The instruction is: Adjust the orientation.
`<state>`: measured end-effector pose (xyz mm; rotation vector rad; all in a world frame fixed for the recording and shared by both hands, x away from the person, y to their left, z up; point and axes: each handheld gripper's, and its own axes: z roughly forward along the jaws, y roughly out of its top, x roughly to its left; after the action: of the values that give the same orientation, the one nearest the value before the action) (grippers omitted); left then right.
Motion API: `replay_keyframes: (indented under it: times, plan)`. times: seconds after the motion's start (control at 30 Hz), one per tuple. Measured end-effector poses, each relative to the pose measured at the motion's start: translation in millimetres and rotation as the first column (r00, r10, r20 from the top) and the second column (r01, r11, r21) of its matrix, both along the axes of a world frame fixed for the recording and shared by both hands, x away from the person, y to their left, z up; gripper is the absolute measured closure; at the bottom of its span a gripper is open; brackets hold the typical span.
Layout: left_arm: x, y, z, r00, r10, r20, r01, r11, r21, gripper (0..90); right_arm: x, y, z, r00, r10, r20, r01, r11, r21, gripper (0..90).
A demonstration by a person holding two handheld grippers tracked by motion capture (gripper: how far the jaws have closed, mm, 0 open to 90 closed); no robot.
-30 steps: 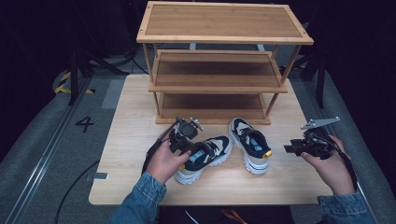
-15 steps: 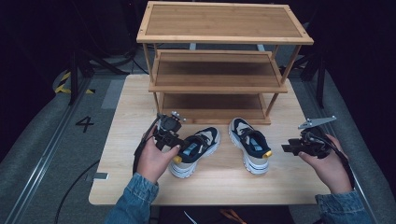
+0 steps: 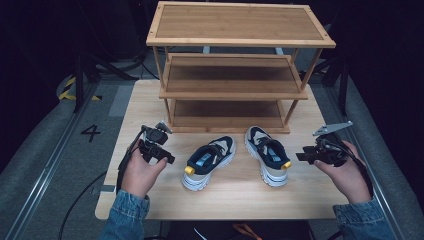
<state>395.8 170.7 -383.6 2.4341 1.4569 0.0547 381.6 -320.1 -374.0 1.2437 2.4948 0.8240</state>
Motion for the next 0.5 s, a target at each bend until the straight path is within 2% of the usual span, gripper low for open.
replay_keyframes:
  times: [0.07,0.1,0.13,0.2,0.23,0.27,0.3,0.37,0.4,0.43,0.47,0.5]
  plan:
    - [0.5,-8.8,-6.7,0.9977,-0.043,-0.053,0.043,0.9991,0.003,57.0,-0.1,0.5,0.3,1.0,0.004,-0.002,-0.004,1.0,-0.003,58.7]
    - [0.5,-8.8,-6.7,0.9977,-0.043,-0.053,0.043,0.9991,0.003,58.3,-0.3,0.3,0.5,1.0,0.003,-0.001,-0.003,1.0,-0.002,58.7]
    - [0.0,-13.4,-8.6,0.9945,-0.067,-0.081,0.067,0.9977,0.003,58.3,-0.3,0.3,0.5,1.0,0.003,-0.001,-0.003,1.0,-0.002,58.7]
    - [-0.9,-20.7,-10.7,0.9887,-0.116,-0.095,0.117,0.9931,0.008,60.2,-0.7,-1.0,1.0,1.0,0.001,0.0,-0.001,1.0,-0.001,58.7]
    - [-2.2,-26.7,-11.1,0.9824,-0.149,-0.112,0.15,0.9887,-0.006,61.4,-1.1,-2.4,1.4,1.0,-0.003,0.001,0.003,1.0,0.0,58.6]
    - [-2.2,-26.7,-11.1,0.9824,-0.149,-0.112,0.15,0.9887,-0.006,61.0,-1.1,-2.4,1.4,1.0,-0.003,0.001,0.003,1.0,0.0,58.6]
    - [-3.0,-30.9,-10.8,0.9792,-0.171,-0.109,0.17,0.9852,-0.018,61.0,-1.2,-2.7,1.4,1.0,-0.005,0.002,0.005,1.0,0.004,58.7]
    - [-4.1,-35.9,-9.7,0.9786,-0.174,-0.109,0.175,0.9845,-0.002,63.5,-1.6,-3.6,1.8,1.0,-0.005,0.004,0.005,1.0,0.003,58.6]
    - [-4.0,-36.8,-9.4,0.9753,-0.191,-0.112,0.192,0.9814,0.001,63.7,-1.7,-3.9,1.8,1.0,-0.005,0.004,0.005,1.0,0.002,58.6]
    - [-4.6,-38.4,-10.4,0.9734,-0.199,-0.114,0.199,0.9799,-0.014,64.7,-1.9,-3.9,1.9,1.0,-0.007,0.004,0.007,1.0,0.001,58.6]
    - [-5.0,-42.1,-11.2,0.9674,-0.222,-0.122,0.22,0.9751,-0.029,64.3,-2.1,-4.0,2.1,1.0,-0.008,0.003,0.008,1.0,0.001,58.6]
    - [-5.0,-42.1,-11.2,0.9674,-0.222,-0.122,0.22,0.9751,-0.029,64.0,-2.1,-4.0,2.1,1.0,-0.008,0.003,0.008,1.0,0.001,58.6]
